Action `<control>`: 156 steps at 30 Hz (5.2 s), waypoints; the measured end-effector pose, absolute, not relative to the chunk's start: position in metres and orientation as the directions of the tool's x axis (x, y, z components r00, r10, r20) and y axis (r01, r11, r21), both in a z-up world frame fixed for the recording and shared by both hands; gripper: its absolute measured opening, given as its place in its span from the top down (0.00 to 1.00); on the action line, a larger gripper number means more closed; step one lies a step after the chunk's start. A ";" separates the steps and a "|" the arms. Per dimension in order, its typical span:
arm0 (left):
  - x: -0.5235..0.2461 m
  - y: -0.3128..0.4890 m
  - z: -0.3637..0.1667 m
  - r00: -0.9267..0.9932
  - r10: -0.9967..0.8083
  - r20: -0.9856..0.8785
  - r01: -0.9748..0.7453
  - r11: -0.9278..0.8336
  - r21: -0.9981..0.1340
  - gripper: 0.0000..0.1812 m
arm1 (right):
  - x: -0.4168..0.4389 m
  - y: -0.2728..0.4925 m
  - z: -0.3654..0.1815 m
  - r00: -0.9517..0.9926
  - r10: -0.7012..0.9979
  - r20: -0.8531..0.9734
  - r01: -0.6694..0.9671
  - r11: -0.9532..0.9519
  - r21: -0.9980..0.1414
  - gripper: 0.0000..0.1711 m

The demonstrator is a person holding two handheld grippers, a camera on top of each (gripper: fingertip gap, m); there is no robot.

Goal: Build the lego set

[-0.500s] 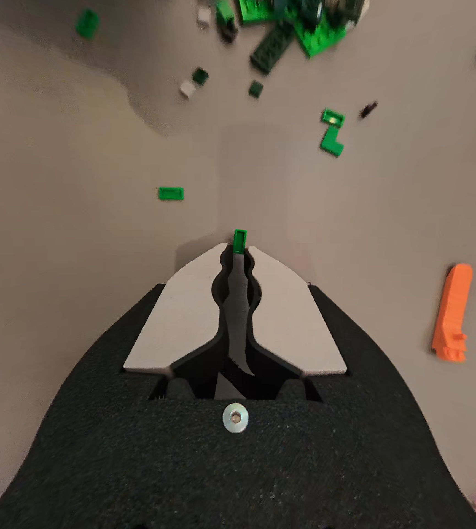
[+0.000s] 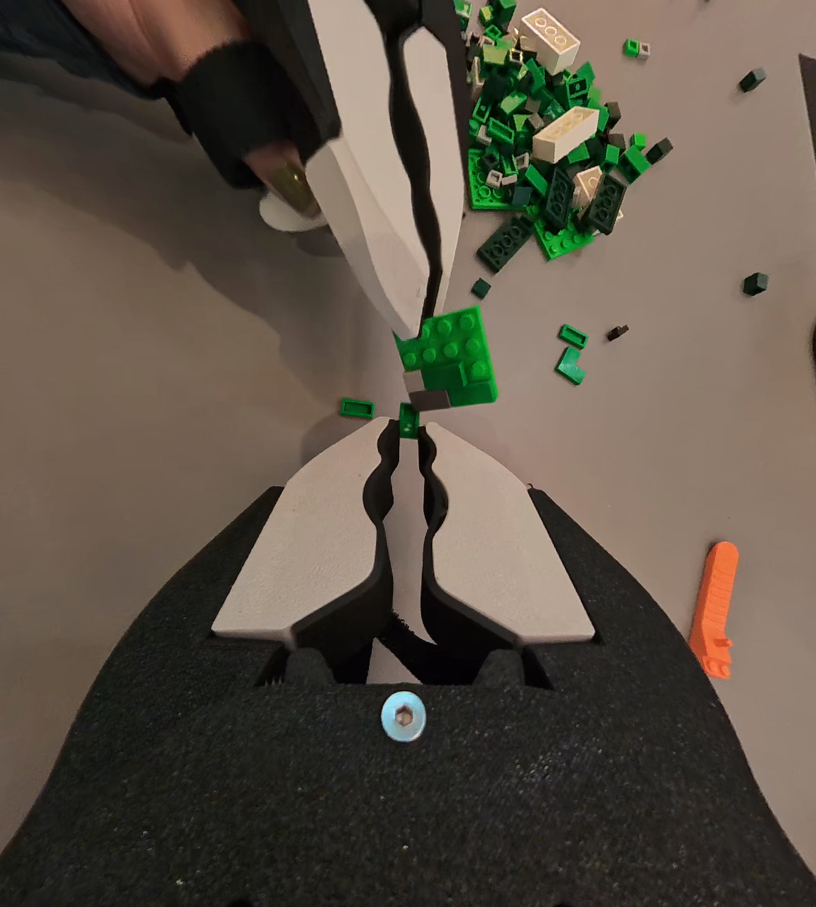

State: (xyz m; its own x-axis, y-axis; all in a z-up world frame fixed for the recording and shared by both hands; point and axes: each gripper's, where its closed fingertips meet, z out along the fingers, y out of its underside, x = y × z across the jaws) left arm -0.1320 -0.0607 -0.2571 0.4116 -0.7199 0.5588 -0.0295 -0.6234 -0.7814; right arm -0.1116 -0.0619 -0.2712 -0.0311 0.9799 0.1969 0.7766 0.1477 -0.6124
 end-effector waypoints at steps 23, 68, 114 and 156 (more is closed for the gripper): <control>-0.143 -0.053 -0.246 0.405 -0.743 0.533 0.047 -0.565 -0.824 0.98 | -0.011 -0.046 -0.300 0.193 0.977 0.085 0.776 -0.099 -0.623 0.92; -0.124 -0.073 -0.247 0.013 -0.428 0.904 0.166 -0.890 -0.424 0.98 | -0.120 -0.056 -0.244 -0.249 0.932 0.262 0.741 0.358 -0.568 0.96; -0.120 -0.086 -0.237 -0.087 -0.455 0.886 0.104 -0.889 -0.446 0.98 | -0.118 -0.070 -0.229 -0.061 0.583 -0.810 0.762 -0.497 -0.416 0.88; -0.120 -0.088 -0.238 -0.071 -0.494 0.867 0.084 -0.869 -0.488 0.98 | -0.118 -0.077 -0.237 -0.111 0.695 -0.711 0.781 -0.381 -0.495 0.95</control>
